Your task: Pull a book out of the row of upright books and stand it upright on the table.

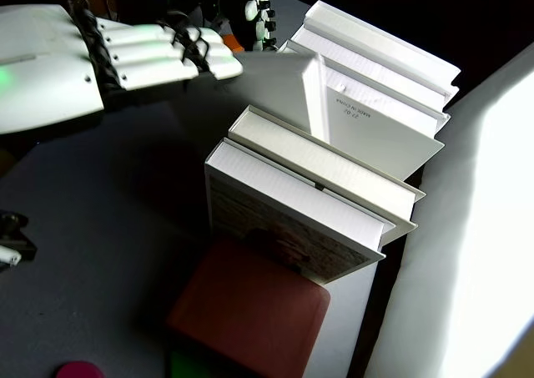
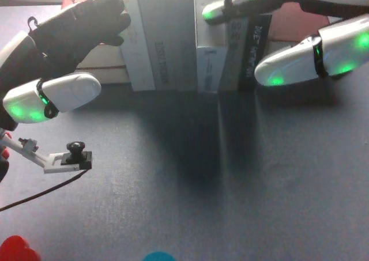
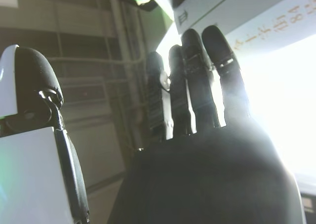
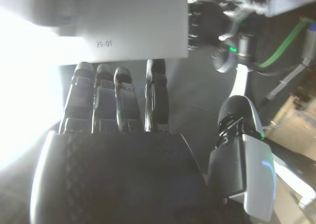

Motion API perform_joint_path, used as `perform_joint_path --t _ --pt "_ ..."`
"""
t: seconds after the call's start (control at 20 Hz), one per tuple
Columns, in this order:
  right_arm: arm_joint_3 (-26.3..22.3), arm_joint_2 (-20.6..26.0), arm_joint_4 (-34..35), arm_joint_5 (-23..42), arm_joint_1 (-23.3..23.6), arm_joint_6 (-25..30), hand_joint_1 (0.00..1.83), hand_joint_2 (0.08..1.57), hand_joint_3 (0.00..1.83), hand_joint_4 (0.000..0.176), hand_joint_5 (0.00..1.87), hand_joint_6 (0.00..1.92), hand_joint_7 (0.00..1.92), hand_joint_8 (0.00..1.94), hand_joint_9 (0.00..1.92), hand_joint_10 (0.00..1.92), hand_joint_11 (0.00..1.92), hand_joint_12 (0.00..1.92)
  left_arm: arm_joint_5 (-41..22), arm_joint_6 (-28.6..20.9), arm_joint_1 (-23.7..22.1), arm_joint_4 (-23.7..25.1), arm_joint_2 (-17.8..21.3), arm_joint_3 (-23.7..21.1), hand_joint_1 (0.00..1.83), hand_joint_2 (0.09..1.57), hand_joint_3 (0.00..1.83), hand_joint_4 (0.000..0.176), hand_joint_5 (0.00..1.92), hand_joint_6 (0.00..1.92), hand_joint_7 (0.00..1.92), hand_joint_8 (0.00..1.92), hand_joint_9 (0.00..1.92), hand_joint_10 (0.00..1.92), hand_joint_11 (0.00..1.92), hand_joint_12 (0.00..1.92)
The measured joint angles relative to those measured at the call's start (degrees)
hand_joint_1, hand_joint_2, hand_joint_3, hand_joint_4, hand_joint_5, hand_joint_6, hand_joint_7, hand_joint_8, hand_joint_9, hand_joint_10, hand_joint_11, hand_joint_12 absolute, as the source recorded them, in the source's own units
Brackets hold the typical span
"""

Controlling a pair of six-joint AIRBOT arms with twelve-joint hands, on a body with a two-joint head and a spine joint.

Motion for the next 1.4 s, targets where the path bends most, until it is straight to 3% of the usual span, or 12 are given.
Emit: perform_joint_path --t 0.1,0.15,0.3,0.45,0.5,0.55,0.7,1.1,1.15,1.3,1.35,1.4 --pt "-0.13 0.46 -0.39 0.02 -0.07 -0.02 0.02 1.16 0.02 0.154 0.47 0.01 0.00 0.00 0.00 0.00 0.00 0.00 -0.11 0.02 0.00 -0.15 -0.24 0.00 0.92 0.92 0.00 0.000 0.45 0.00 0.29 0.00 0.41 0.00 0.00 1.19" --pt "-0.13 0.61 -0.35 -0.02 -0.07 0.02 0.13 1.18 0.02 0.083 0.55 0.03 0.00 0.00 0.00 0.00 0.00 0.00 -0.02 0.00 0.00 -0.04 -0.46 -0.04 0.89 0.93 0.01 0.000 0.45 0.01 0.30 0.00 0.42 0.00 0.00 1.19" --pt "-0.13 1.36 0.92 1.33 -0.04 1.46 0.11 1.21 0.02 0.000 0.57 0.02 0.00 0.00 0.00 0.00 0.00 0.00 -0.02 0.02 0.00 0.20 -0.66 -0.13 0.92 0.93 0.00 0.007 0.45 0.00 0.33 0.02 0.41 0.00 0.00 1.17" --pt "-0.17 3.13 0.96 4.90 -0.04 5.22 0.32 1.24 0.02 0.021 0.33 0.00 0.00 0.00 0.00 0.00 0.02 0.02 0.13 0.02 0.72 -0.24 -0.66 -0.22 0.90 0.91 0.00 0.033 0.48 0.01 0.33 0.01 0.38 0.00 0.00 1.17" --pt "-1.14 4.42 1.03 6.14 0.39 5.95 0.50 1.24 0.01 0.000 0.25 0.00 0.03 0.01 0.00 0.00 0.00 0.00 0.24 0.02 0.83 -0.07 -0.66 -0.24 0.90 0.91 0.00 0.031 0.47 0.01 0.31 0.00 0.38 0.00 0.00 1.17" --pt "-2.89 6.01 0.33 7.32 1.81 6.12 0.61 1.22 0.00 0.000 0.24 0.01 0.16 0.02 0.10 0.01 0.00 0.40 0.09 0.00 0.83 -0.13 -0.66 -0.24 0.92 0.91 0.00 0.040 0.46 0.01 0.31 0.00 0.37 0.00 0.00 1.17" --pt "-4.92 7.08 -0.85 12.44 6.80 6.91 0.60 1.23 0.00 0.000 0.24 0.01 0.03 0.00 0.12 0.00 0.00 0.30 0.13 0.02 0.83 -0.02 -0.66 -0.24 0.95 0.89 0.00 0.064 0.49 0.02 0.35 0.01 0.36 0.00 0.00 1.17" --pt "6.36 -0.98 -20.55 6.78 13.75 21.77 0.52 1.24 0.00 0.000 0.23 0.01 0.02 0.01 0.12 0.00 0.00 0.29 0.33 0.02 0.81 0.13 -0.66 -0.24 1.00 0.86 0.00 0.021 0.50 0.01 0.41 0.01 0.44 0.02 0.00 1.26" --pt "7.08 -1.95 -23.12 6.19 14.08 22.71 1.02 0.89 0.00 0.137 0.04 0.00 0.00 0.00 0.02 0.00 0.00 0.06 0.33 0.02 0.83 0.09 -0.66 -0.22 1.00 0.84 0.00 0.026 0.52 0.02 0.41 0.01 0.43 0.02 0.00 1.23" --pt "7.48 -3.74 -34.62 5.49 18.03 28.59 0.73 0.86 0.00 0.098 0.00 0.00 0.00 0.00 0.00 0.00 0.00 0.00 0.33 0.02 0.83 -0.13 -0.52 -0.24 1.03 0.83 0.00 0.024 0.55 0.02 0.38 0.00 0.41 0.00 0.00 1.19" --pt "7.48 -4.09 -35.47 5.53 18.67 29.40 0.86 0.86 0.00 0.155 0.00 0.00 0.00 0.00 0.00 0.00 0.00 0.00 0.33 0.00 0.83 -0.15 -0.42 -0.24 1.04 0.82 0.00 0.048 0.56 0.03 0.38 0.00 0.41 0.01 0.00 1.18" --pt "7.48 -4.28 -35.87 5.40 18.93 29.49 0.89 0.84 0.00 0.151 0.00 0.00 0.00 0.00 0.00 0.00 0.00 0.00 0.39 0.04 0.83 -0.20 -0.15 -0.46 1.05 0.81 0.00 0.063 0.57 0.03 0.38 0.00 0.43 0.01 0.00 1.18"
